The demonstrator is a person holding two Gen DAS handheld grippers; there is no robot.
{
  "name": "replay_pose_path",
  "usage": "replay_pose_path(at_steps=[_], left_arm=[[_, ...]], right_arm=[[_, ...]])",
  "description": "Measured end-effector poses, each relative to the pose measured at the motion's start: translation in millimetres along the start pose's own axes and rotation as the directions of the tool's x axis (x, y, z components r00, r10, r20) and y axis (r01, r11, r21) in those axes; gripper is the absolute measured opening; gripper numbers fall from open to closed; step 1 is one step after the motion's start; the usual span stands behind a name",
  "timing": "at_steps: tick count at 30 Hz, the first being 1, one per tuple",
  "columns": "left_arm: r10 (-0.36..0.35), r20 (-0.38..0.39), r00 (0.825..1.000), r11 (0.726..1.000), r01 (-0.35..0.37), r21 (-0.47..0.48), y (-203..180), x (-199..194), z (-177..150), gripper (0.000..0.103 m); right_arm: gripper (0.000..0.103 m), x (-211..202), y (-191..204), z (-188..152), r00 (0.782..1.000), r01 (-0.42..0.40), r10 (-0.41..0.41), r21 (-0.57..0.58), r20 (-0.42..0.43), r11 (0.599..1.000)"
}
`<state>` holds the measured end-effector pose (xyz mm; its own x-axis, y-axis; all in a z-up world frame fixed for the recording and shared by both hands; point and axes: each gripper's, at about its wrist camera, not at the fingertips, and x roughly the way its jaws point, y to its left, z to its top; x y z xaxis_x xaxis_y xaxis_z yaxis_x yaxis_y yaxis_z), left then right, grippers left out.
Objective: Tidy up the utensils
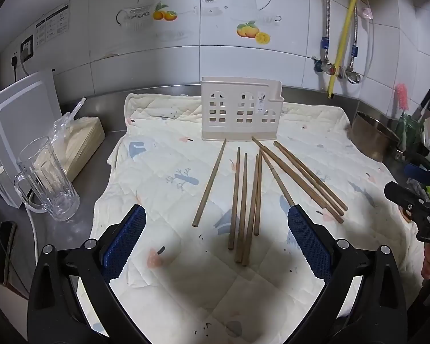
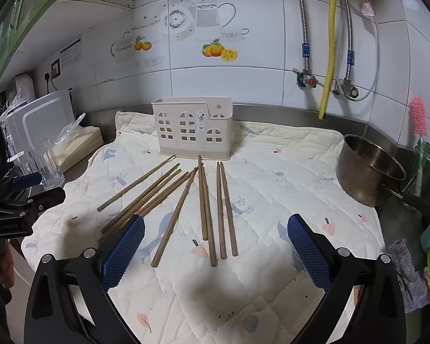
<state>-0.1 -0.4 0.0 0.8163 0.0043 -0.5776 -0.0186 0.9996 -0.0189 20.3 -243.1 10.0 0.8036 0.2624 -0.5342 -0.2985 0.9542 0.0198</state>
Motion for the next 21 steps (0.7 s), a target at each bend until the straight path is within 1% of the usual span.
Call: replay_pose_path(at_steps=[14, 15, 16, 21], left_arm=[[0.004, -0.005, 1.0, 1.0, -0.004, 0.0, -8, 1, 0, 0.098], [0.003, -0.006, 1.0, 1.0, -0.003, -0.001, -8, 1, 0, 0.098], [-0.003, -0.005, 1.0, 1.0, 0.003, -0.011, 1, -1, 0, 0.098], [0.001, -0.005, 1.0, 1.0, -0.001, -0.013, 2, -1, 0, 0.098]], right_arm=[[0.097, 2, 2, 0, 1.0, -0.005, 0.004, -0.005, -0.007, 1.0], [0.097, 2, 2, 0, 1.0, -0.003, 0.003, -0.007, -0.008, 1.0], [0.097, 0, 2, 1, 1.0, -0.002, 0.002, -0.007, -0.008, 1.0], [0.097, 0, 2, 0, 1.0, -0.008, 0.008, -0.009, -0.006, 1.0]])
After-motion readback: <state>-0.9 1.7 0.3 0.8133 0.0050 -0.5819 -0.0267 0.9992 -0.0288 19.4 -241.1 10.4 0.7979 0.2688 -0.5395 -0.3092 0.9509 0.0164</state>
